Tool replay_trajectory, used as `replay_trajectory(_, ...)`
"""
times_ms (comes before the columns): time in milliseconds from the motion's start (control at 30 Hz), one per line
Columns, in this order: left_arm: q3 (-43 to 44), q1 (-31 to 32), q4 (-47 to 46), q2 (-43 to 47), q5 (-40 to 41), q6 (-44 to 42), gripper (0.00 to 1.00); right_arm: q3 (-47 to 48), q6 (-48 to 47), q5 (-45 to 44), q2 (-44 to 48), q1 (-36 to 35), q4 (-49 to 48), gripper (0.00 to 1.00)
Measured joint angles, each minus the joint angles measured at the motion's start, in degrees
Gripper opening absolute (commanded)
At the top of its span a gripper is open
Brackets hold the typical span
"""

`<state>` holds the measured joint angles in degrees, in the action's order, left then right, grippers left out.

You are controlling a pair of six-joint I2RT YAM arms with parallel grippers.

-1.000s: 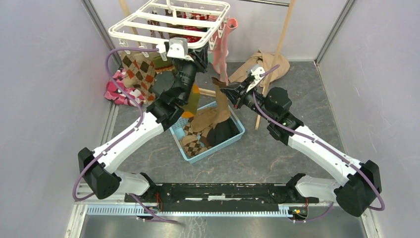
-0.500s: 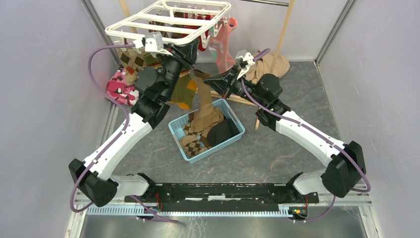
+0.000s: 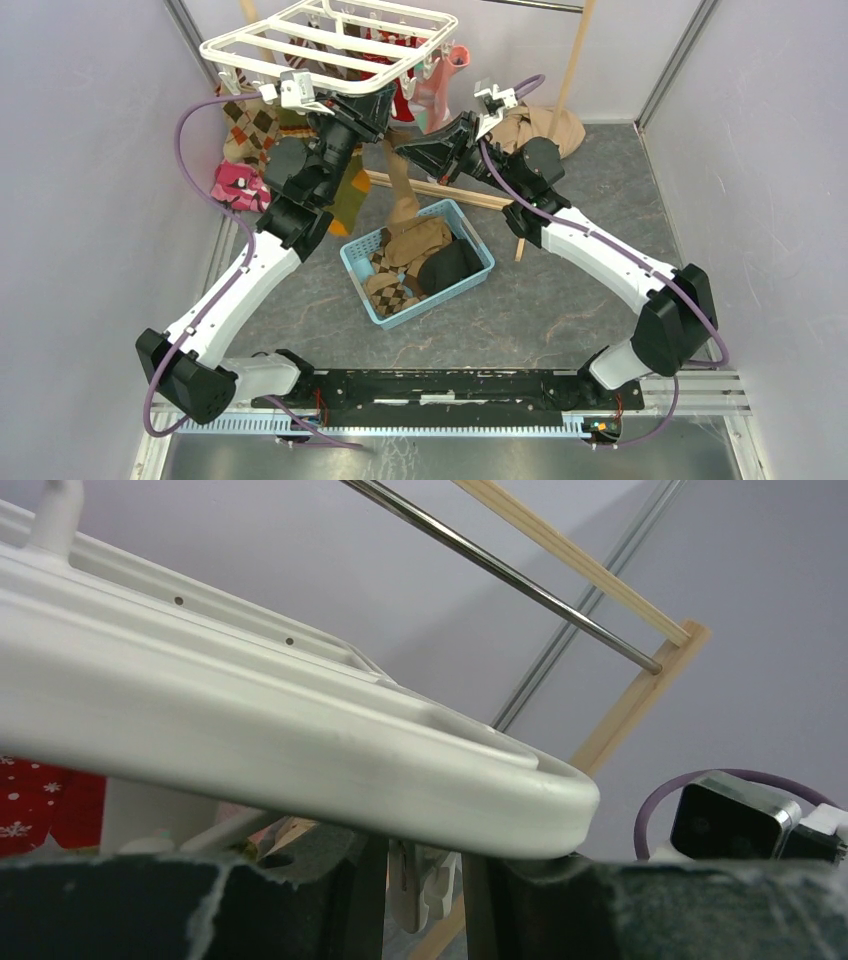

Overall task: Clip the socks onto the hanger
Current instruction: Open the clamp at the hanger.

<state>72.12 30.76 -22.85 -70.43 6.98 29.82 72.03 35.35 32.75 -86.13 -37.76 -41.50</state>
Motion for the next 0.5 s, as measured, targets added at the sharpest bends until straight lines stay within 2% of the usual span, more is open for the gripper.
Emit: replay_trajectory(500, -2.0, -2.1, -2.1, 1.4, -2.9, 3.4, 0.22, 1.9, 13.5, 2.8, -7.1, 0.8, -11.2, 0.0)
